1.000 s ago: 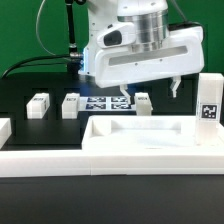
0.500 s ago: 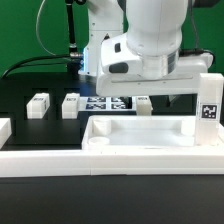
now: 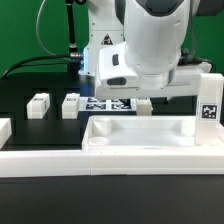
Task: Assemble desk
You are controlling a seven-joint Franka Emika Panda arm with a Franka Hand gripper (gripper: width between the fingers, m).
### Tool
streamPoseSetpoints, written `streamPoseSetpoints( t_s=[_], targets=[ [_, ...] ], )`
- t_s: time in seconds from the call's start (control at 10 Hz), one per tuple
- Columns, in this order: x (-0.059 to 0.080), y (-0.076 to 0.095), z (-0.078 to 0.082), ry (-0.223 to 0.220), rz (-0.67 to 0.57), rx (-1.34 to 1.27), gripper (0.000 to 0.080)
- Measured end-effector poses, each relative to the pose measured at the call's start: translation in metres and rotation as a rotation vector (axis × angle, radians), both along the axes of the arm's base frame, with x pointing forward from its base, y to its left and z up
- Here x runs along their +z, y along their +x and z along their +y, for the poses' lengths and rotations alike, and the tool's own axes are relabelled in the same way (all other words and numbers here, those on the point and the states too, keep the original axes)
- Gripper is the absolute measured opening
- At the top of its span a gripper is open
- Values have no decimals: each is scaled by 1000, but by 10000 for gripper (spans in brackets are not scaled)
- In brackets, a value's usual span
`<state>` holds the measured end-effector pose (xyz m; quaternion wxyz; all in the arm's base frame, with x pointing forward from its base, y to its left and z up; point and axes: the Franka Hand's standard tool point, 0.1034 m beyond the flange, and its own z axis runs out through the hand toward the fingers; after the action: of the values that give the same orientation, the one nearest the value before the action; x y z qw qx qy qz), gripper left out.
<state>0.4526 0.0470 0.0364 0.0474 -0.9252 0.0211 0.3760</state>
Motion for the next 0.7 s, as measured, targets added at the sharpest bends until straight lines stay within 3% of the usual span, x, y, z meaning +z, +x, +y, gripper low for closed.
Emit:
streamPoseSetpoints(
  t_s=[0.1, 0.6, 0.7],
  targets=[
    [2, -9, -1, 9, 12, -7, 648],
    [-1, -13, -2, 5, 25, -16, 648],
    [-11, -25, 4, 0, 72, -14, 648]
  ],
)
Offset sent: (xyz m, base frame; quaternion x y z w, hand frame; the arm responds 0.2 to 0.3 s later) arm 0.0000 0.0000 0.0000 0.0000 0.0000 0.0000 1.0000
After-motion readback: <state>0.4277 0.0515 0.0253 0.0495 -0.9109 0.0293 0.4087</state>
